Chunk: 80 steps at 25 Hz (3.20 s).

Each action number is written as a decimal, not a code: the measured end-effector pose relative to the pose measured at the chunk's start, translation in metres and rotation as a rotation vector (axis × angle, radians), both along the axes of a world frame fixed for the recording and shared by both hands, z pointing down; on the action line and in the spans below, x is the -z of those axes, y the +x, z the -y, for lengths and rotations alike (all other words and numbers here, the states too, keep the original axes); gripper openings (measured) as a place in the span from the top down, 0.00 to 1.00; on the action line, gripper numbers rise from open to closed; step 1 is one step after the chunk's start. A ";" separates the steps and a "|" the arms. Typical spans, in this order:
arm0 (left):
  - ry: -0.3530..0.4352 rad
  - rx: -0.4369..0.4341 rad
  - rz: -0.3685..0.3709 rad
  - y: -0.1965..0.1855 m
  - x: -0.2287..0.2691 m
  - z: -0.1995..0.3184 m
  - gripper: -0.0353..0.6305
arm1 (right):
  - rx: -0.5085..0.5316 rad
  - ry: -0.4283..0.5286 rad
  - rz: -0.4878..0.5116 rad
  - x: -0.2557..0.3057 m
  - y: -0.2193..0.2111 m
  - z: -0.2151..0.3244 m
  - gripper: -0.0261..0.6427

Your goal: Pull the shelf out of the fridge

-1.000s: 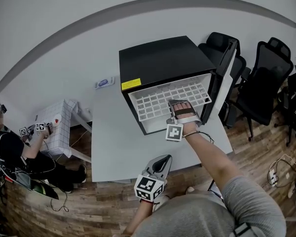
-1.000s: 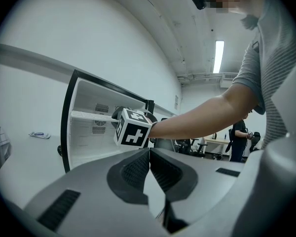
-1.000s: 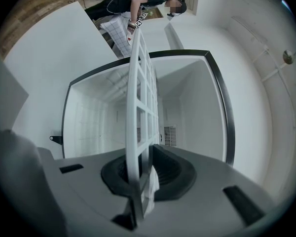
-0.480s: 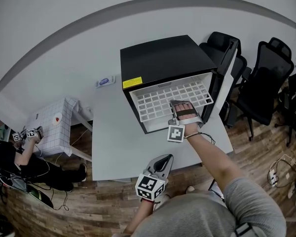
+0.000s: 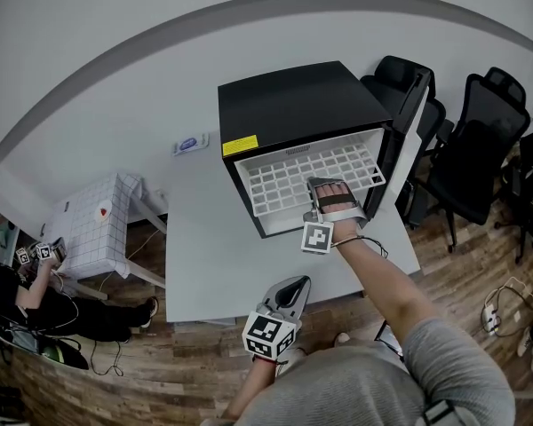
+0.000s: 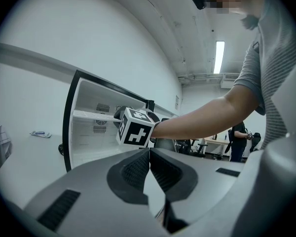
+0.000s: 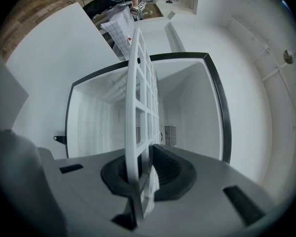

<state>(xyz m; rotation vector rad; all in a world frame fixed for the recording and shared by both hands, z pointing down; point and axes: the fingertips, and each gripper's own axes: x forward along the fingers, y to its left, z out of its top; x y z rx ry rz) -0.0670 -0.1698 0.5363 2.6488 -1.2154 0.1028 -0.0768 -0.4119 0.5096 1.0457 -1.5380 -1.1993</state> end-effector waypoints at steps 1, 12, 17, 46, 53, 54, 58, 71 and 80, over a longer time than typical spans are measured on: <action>0.001 0.001 -0.001 0.000 0.000 -0.001 0.93 | -0.001 0.003 0.001 0.000 0.000 -0.001 0.91; 0.005 -0.006 -0.007 0.003 -0.001 -0.003 0.93 | -0.001 -0.001 0.007 -0.002 0.004 -0.011 0.91; 0.001 -0.012 -0.006 0.004 0.002 -0.002 0.93 | -0.002 0.002 -0.001 0.000 0.004 -0.013 0.91; -0.007 0.010 -0.005 -0.011 0.005 -0.003 0.93 | -0.017 -0.020 -0.003 0.003 0.006 -0.017 0.91; -0.010 0.014 -0.007 -0.013 0.008 0.000 0.93 | -0.011 -0.014 -0.011 0.003 0.009 -0.021 0.91; -0.011 0.014 -0.006 -0.013 0.008 0.000 0.93 | -0.011 -0.010 -0.011 0.004 0.009 -0.021 0.91; -0.009 0.010 -0.005 -0.012 0.008 -0.001 0.93 | -0.010 -0.014 -0.009 0.003 0.010 -0.024 0.91; -0.005 0.015 -0.003 -0.014 0.006 -0.009 0.93 | -0.038 0.039 -0.081 -0.002 0.025 -0.031 0.91; -0.006 0.013 -0.006 -0.014 0.003 -0.009 0.93 | -0.026 -0.007 -0.042 -0.006 0.032 -0.055 0.92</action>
